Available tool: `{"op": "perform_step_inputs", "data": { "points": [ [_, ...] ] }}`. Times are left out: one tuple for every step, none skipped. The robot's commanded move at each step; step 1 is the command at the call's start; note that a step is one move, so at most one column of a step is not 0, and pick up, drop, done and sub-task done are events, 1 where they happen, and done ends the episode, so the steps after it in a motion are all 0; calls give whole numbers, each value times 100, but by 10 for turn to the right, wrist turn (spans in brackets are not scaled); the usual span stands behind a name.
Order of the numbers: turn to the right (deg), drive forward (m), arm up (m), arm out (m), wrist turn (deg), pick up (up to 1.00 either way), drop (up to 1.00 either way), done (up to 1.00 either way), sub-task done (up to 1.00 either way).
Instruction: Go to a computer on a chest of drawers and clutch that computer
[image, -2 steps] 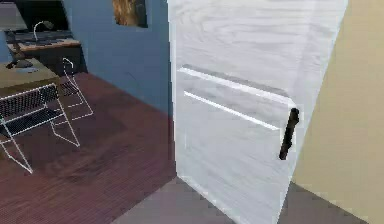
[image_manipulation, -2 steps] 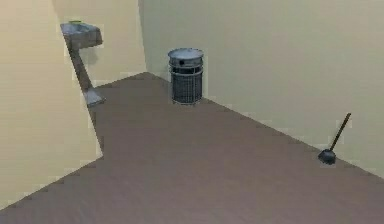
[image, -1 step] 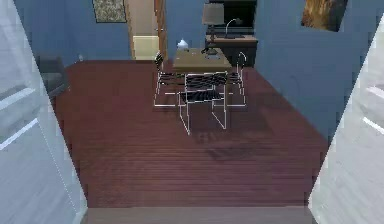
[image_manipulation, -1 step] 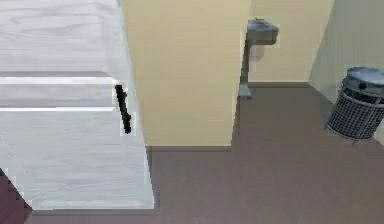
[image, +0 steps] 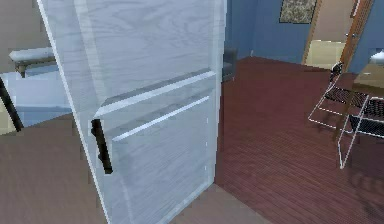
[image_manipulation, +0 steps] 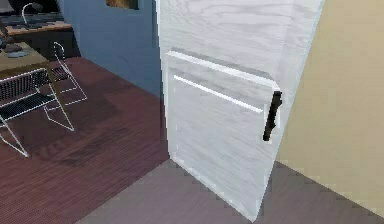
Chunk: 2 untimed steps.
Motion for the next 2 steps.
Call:
{"op": "perform_step_inputs", "data": {
  "points": [
    [-60,0,0,0,0,0,0,0,0],
    [0,20,0,0,0,0,0,0,0]
  ]
}}
